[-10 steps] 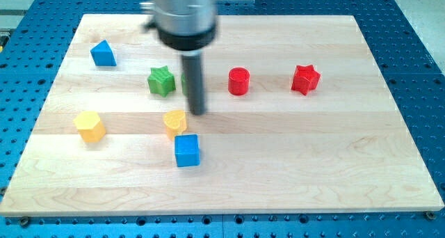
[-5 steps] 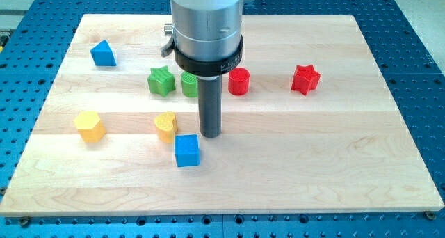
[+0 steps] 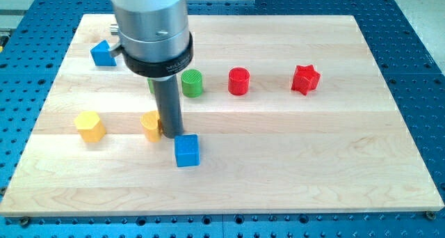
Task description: Place the blue cube right side of the heart
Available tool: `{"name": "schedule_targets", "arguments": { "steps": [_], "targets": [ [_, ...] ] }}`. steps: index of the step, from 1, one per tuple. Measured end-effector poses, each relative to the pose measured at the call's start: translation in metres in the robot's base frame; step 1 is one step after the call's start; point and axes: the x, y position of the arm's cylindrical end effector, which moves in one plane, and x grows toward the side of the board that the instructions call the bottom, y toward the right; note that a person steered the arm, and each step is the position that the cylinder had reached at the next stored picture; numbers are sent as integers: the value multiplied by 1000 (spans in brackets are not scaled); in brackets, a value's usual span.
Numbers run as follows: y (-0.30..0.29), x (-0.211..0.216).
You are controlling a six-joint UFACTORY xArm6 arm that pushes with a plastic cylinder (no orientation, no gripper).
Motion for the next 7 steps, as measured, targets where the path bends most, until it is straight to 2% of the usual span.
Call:
{"name": "schedule_targets", "arguments": {
  "steps": [1, 2, 3, 4, 5, 7],
  "targets": [
    [-5, 0],
    [95, 5],
    [161, 68],
    [107, 102],
    [56, 90],
    [33, 56]
  ]
}}
